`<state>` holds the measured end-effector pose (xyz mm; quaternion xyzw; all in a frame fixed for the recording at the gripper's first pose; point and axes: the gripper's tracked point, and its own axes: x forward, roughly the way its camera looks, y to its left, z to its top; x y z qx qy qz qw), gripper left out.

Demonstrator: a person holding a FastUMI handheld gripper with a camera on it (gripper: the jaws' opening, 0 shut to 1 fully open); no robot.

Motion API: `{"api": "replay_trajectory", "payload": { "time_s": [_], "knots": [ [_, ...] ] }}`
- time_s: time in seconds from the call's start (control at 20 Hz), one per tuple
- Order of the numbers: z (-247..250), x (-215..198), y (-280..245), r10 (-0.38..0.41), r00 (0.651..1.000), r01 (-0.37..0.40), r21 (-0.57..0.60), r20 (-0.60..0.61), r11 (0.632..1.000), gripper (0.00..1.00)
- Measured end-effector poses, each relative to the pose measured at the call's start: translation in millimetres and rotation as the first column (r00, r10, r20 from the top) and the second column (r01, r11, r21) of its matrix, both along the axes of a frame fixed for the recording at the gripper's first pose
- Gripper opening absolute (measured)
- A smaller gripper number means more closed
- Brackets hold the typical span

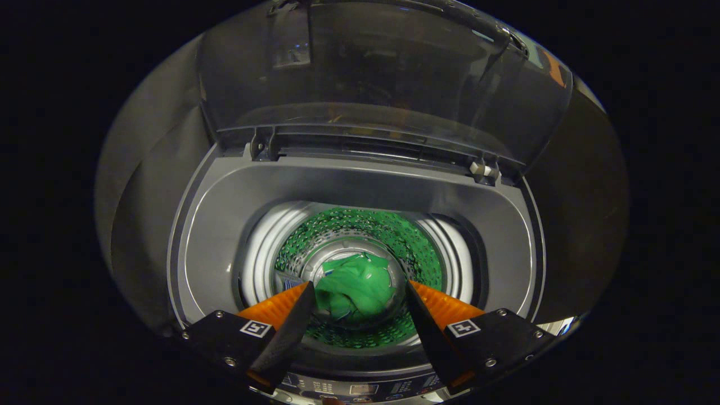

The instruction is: Put the clothes into the washing machine and then close the washing machine lid.

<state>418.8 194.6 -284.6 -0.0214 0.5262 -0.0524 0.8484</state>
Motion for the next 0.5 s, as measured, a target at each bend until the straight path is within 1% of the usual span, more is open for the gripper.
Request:
{"api": "replay_trajectory", "payload": {
  "time_s": [0.2,0.3,0.5],
  "knots": [
    [5.1,-9.7,4.3,-0.004,1.000,0.004,0.007,0.012,1.000,0.97],
    [7.5,-18.7,-0.2,-0.020,1.000,0.020,0.002,0.007,1.000,0.97],
    [27.6,-24.4,-4.8,-0.090,0.995,0.088,0.040,0.039,0.995,0.97]
  ]
}}
